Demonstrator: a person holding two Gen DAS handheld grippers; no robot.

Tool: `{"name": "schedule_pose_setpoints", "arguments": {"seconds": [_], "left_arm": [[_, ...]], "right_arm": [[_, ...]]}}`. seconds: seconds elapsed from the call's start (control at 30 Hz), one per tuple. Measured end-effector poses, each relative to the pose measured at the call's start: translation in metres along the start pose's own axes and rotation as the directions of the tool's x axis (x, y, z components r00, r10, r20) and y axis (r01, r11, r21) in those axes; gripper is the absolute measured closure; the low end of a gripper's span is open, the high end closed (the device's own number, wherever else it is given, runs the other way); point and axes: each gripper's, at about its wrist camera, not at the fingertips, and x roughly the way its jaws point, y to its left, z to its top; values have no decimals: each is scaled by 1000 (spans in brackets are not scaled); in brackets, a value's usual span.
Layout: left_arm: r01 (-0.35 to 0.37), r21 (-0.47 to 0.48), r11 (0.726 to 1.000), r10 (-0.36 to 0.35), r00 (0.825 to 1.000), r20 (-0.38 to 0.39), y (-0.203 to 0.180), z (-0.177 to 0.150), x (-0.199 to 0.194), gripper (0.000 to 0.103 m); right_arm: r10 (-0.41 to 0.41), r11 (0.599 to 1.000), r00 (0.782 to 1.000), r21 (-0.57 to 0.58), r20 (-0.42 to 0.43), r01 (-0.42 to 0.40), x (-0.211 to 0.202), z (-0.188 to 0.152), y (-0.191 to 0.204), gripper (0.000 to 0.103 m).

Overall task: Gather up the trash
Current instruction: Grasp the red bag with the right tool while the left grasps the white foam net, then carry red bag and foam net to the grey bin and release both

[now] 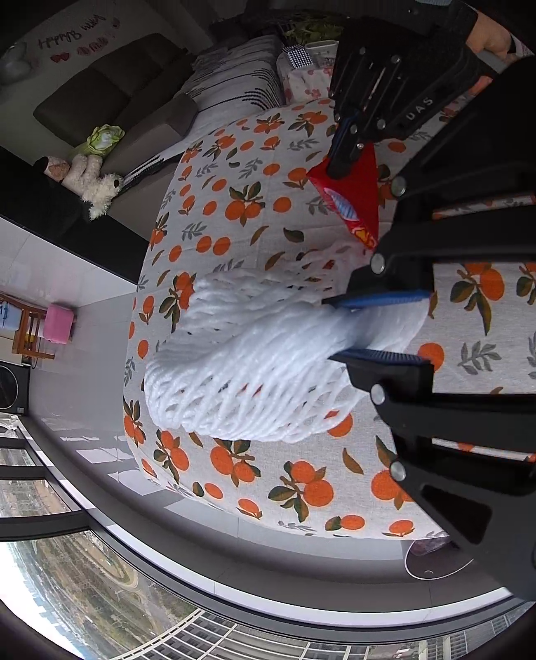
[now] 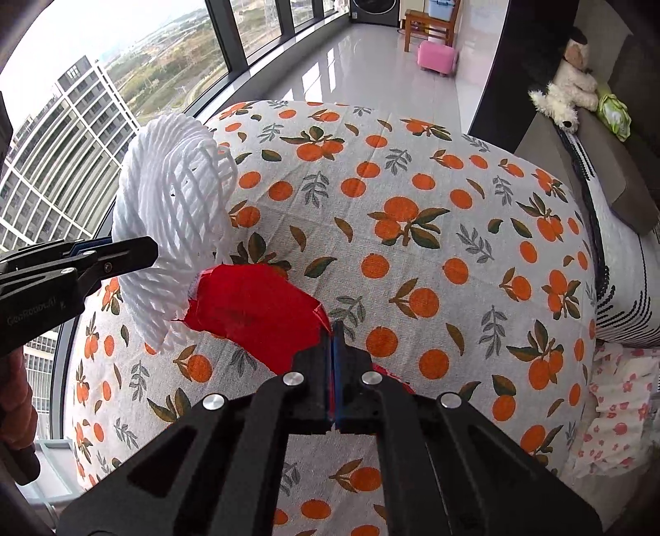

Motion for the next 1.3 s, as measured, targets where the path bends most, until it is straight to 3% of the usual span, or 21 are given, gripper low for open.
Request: {"name": "schedule_pose_setpoints", "arguments": {"seconds": [0.33,0.67,0.83,1.0,1.3], "left_arm": [[-16,-53,998,17,1000,24,50,-52,-64,84],[-59,-230,971,65,998,18,139,-133,-130,84],[-107,-356,928,119,993,12,198,-178,-158,84],[-154,-478,865,172,985,-7,259,-224,-176,84],[-233,-612,755,242,968,-70,351,-308,-175,84]], "right_arm": [[14,999,999,-38,32,-13,-30,9,47,103],[130,976,991,-178,27,-123,-45,17,172,103],[203,934,979,-296,-11,-197,-38,16,259,103],[270,874,960,-397,-78,-278,-19,8,348,103],[317,763,920,-514,-232,-393,50,-30,489,103]]}}
